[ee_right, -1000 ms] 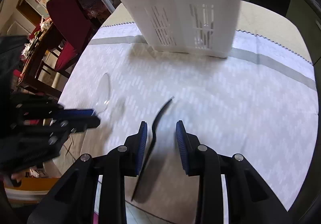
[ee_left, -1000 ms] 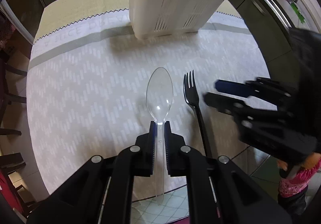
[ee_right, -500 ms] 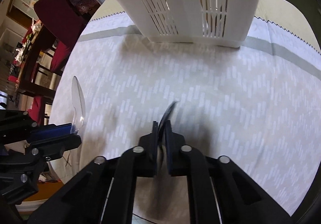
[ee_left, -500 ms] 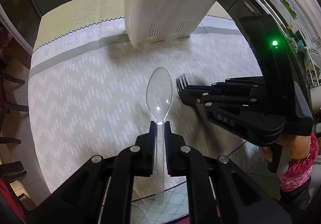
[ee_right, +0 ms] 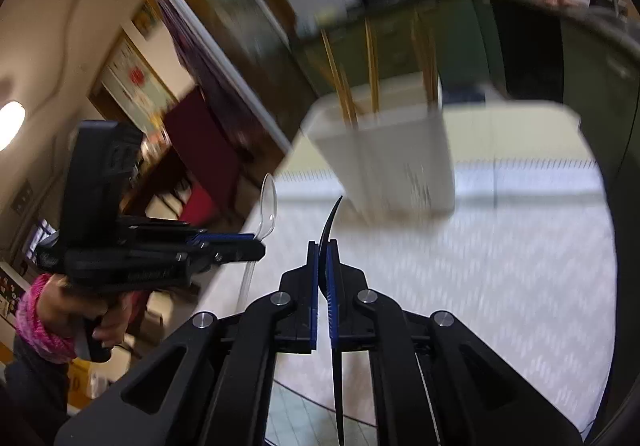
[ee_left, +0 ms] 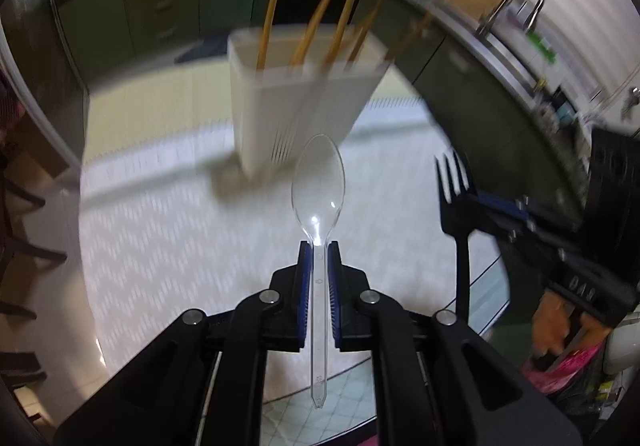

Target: Organize utensils

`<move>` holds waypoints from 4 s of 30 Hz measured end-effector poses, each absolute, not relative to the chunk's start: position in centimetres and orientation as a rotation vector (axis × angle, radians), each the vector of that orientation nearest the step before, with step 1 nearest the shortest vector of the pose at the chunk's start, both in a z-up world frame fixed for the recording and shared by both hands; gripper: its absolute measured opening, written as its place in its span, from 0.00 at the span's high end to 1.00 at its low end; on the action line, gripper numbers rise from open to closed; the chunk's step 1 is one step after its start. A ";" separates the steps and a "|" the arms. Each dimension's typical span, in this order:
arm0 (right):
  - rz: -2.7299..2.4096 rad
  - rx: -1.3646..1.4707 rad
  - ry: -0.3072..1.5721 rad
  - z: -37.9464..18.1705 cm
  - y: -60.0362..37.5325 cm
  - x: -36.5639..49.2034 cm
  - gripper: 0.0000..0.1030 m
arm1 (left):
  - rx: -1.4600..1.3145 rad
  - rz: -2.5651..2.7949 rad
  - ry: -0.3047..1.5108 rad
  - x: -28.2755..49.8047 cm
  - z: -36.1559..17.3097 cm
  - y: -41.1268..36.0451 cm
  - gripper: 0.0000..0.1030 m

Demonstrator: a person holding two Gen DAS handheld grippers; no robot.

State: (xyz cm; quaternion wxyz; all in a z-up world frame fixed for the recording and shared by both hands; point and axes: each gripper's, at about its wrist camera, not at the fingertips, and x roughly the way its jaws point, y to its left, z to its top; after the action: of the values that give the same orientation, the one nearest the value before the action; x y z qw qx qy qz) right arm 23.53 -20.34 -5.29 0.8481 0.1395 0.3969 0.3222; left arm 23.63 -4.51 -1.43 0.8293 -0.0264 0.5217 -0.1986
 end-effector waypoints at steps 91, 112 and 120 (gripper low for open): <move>0.376 0.063 0.254 -1.2 -23.6 17.8 0.08 | -0.016 -0.309 0.708 14.8 -4.1 -2.7 0.06; 0.316 0.018 0.403 -4.5 -27.1 1.0 0.04 | -0.023 -0.245 0.529 2.5 -1.7 -2.6 0.06; 0.321 0.022 0.403 -4.2 -27.5 -1.1 0.04 | -0.046 -0.255 0.523 1.7 -1.8 -3.0 0.06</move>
State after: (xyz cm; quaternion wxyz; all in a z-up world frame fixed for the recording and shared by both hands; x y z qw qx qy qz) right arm -1.14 -27.46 -4.21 0.9669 0.0109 0.1994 0.1587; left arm 1.68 -3.00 -1.83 0.9577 -0.0226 0.2577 -0.1257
